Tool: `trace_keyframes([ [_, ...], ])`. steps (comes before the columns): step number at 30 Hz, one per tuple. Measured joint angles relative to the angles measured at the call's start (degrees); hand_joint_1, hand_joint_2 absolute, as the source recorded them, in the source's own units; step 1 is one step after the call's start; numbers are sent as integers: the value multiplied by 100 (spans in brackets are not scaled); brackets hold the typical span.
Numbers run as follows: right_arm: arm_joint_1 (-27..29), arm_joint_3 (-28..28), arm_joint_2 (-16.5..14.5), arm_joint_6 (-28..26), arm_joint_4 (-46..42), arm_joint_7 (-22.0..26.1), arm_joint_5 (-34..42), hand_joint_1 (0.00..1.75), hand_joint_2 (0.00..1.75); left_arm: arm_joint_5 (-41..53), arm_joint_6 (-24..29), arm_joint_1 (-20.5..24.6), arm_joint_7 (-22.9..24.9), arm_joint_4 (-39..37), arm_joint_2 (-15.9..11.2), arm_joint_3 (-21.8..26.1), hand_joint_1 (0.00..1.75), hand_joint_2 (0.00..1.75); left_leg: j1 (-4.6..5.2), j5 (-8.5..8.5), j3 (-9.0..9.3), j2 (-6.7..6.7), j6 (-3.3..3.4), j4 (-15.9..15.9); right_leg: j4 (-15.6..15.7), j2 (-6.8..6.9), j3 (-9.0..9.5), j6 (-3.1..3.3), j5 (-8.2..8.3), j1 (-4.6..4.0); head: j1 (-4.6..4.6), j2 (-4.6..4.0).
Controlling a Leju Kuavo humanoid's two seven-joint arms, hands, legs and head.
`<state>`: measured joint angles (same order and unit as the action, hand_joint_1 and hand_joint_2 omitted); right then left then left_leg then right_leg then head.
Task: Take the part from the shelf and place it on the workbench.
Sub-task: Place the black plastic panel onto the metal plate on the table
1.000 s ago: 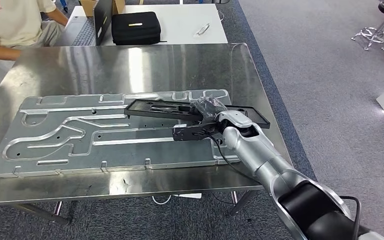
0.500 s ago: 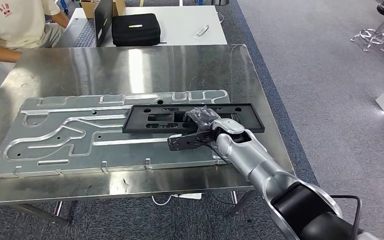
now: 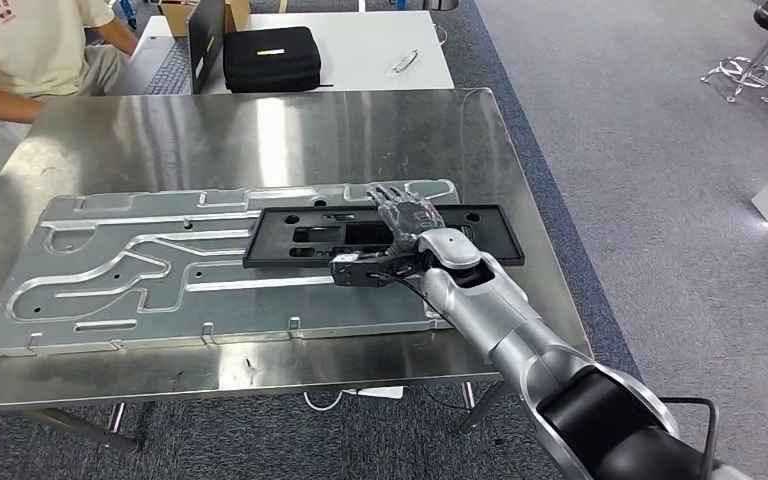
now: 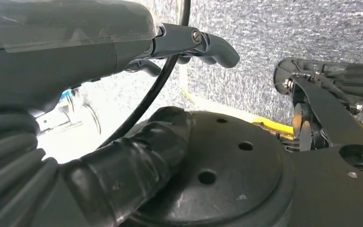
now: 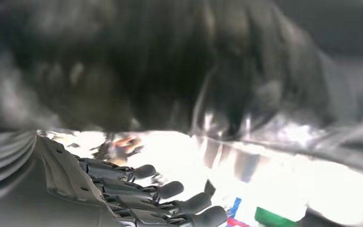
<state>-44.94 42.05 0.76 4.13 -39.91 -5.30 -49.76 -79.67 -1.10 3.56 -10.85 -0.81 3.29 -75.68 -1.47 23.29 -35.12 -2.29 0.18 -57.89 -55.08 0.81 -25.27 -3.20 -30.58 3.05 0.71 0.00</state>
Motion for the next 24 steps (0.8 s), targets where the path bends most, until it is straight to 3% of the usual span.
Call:
trace_keyframes([
  [3,7,-4,-4,14,-373,-267,-338,0,0,-92,37,0,1,0,28,-24,0,0,0,0,0,1,0,0,0,0,-1,0,0,0,0,0],
  [10,159,-23,-21,-1,-1184,-366,-779,0,0,-217,52,-2,19,1,82,-104,0,0,0,2,0,4,-2,-1,2,-1,-2,2,-1,0,0,0],
  [19,719,-68,-58,204,-2475,-122,-284,0,0,-399,226,-17,361,1,122,-132,0,0,28,31,-4,8,11,-21,18,-2,2,-4,-4,6,1,0],
  [24,1106,-68,21,192,-3528,-50,-138,0,0,-421,381,-30,536,1,136,-199,0,0,50,101,-24,24,67,-78,40,-18,12,-52,-26,23,0,0],
])
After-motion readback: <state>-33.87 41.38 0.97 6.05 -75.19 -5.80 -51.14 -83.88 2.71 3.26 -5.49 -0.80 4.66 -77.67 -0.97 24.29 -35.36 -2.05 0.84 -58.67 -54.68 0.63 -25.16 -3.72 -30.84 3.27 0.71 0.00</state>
